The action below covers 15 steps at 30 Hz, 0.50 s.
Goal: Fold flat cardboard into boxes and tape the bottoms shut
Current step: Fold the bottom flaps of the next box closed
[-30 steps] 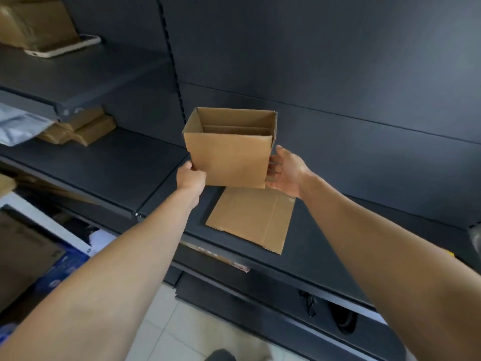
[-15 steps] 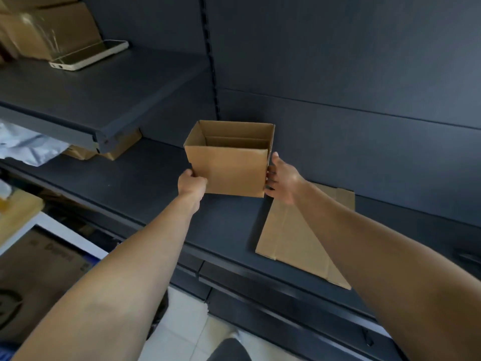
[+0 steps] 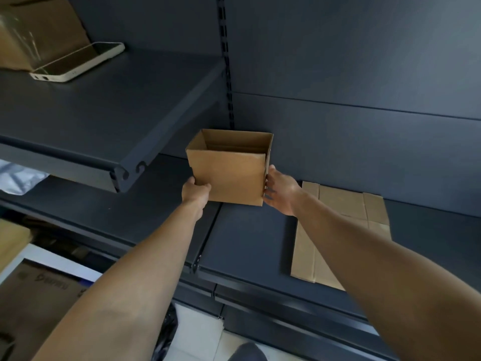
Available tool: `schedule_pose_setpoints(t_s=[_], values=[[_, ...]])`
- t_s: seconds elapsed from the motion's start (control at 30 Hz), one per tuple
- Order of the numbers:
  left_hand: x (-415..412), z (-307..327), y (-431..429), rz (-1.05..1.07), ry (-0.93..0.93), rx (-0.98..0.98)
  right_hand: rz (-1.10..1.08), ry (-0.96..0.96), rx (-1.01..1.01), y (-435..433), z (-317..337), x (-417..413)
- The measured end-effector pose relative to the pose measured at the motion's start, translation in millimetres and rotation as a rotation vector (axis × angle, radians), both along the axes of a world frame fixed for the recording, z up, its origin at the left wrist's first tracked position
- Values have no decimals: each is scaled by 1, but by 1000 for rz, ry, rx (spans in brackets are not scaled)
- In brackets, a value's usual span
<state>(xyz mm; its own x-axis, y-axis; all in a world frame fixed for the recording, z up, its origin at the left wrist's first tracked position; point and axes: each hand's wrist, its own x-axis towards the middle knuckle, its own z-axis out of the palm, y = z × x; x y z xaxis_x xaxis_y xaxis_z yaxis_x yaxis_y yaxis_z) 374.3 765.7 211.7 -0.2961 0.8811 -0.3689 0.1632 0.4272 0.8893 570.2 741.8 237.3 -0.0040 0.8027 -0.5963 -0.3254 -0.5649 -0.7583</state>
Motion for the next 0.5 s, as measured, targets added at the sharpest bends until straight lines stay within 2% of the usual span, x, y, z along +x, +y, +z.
schedule_pose_setpoints(t_s=[0.27,0.5], values=[[6,5,-13,67,52,-62,47,-92,-9,-9,5,1],[26,24,-46,78,141,-10,112,-256,25,-30,18,28]])
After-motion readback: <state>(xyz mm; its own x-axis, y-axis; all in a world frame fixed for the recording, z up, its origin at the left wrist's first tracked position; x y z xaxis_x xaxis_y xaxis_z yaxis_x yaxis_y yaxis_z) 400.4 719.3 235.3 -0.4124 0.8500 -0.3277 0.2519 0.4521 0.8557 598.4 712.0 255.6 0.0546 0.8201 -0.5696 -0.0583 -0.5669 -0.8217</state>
